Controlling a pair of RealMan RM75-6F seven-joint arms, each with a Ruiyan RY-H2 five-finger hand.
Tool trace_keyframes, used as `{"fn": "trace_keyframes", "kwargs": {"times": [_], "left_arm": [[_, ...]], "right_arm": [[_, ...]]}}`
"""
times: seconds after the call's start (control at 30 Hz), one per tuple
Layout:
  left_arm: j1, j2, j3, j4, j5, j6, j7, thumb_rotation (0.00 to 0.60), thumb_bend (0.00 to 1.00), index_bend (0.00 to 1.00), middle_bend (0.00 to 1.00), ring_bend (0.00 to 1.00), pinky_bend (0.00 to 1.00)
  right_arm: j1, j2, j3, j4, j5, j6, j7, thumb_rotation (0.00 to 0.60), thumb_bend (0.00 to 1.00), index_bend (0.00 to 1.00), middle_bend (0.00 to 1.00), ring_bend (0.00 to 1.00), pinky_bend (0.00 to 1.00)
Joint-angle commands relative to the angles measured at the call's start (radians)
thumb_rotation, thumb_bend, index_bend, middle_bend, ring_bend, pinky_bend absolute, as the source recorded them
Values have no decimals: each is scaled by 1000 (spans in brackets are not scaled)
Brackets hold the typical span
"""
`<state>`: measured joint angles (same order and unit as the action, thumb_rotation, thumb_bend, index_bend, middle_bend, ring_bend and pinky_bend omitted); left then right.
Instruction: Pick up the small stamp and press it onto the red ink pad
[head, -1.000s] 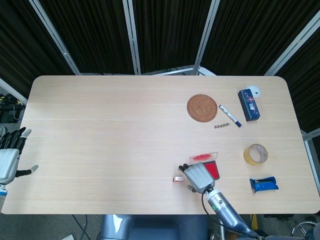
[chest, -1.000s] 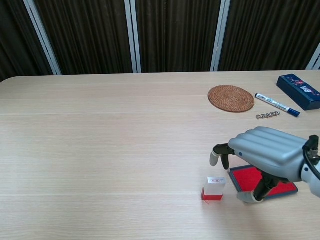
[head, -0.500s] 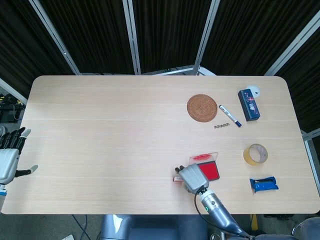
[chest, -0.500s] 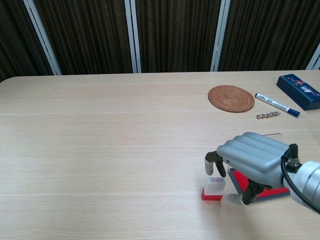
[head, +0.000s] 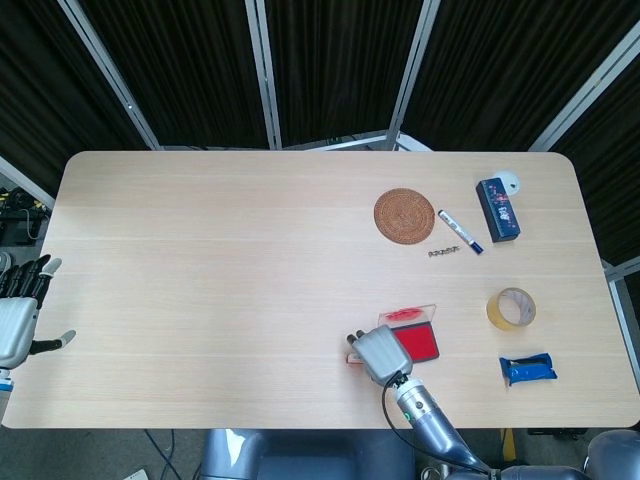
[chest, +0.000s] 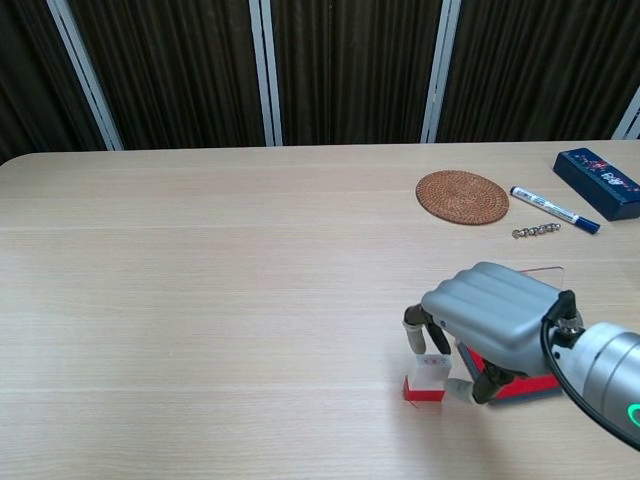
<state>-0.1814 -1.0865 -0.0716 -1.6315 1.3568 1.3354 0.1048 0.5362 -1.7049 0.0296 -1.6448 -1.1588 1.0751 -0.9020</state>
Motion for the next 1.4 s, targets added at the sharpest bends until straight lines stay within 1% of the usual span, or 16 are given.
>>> {"fn": "trace_keyframes", "kwargs": {"times": [0.03, 0.47, 0.63, 0.77, 0.83, 0.97, 1.03, 1.2, 1.3, 1.4], "left_arm": [[0, 0, 0, 0, 0, 0, 0, 600, 0, 0, 0, 0, 0], [0, 2, 1, 0, 1, 2, -5, 600, 0, 0, 0, 0, 0], [0, 3, 1, 0, 1, 1, -6, 600, 0, 0, 0, 0, 0], [0, 4, 2, -1, 3, 2, -8, 600, 0, 0, 0, 0, 0], [0, 4, 2, -2, 2, 1, -10, 600, 0, 0, 0, 0, 0], [0, 6, 3, -3, 5, 2, -11, 600, 0, 0, 0, 0, 0], [0, 7, 4, -5, 8, 3, -12, 600, 0, 0, 0, 0, 0], [3, 9, 7, -11, 18, 9, -13, 600, 0, 0, 0, 0, 0], [4, 10, 9, -15, 23, 13, -11, 600, 0, 0, 0, 0, 0], [5, 9, 12, -18, 27, 15, -7, 600, 0, 0, 0, 0, 0]], "right_arm": [[5, -5, 0, 0, 11, 1, -10, 600, 234, 415, 491, 938, 1000], [19, -21, -6, 5, 16, 16, -9, 600, 299, 510, 574, 938, 1000], [21, -20, -14, 8, -3, 24, 2, 600, 305, 532, 595, 938, 1000], [20, 0, -15, -15, -31, 35, 29, 600, 321, 544, 606, 938, 1000], [21, 25, -14, -42, -48, 41, 38, 600, 340, 544, 606, 938, 1000], [27, 118, -10, -133, -60, 38, 53, 600, 410, 546, 606, 938, 1000], [29, 165, -7, -175, -48, 31, 58, 600, 441, 546, 606, 938, 1000], [29, 317, 6, -282, 43, 0, 102, 600, 487, 547, 607, 938, 1000], [28, 361, 4, -285, 66, -20, 145, 600, 514, 553, 609, 938, 1000], [30, 385, 1, -271, 87, -48, 191, 600, 531, 557, 612, 938, 1000]]}}
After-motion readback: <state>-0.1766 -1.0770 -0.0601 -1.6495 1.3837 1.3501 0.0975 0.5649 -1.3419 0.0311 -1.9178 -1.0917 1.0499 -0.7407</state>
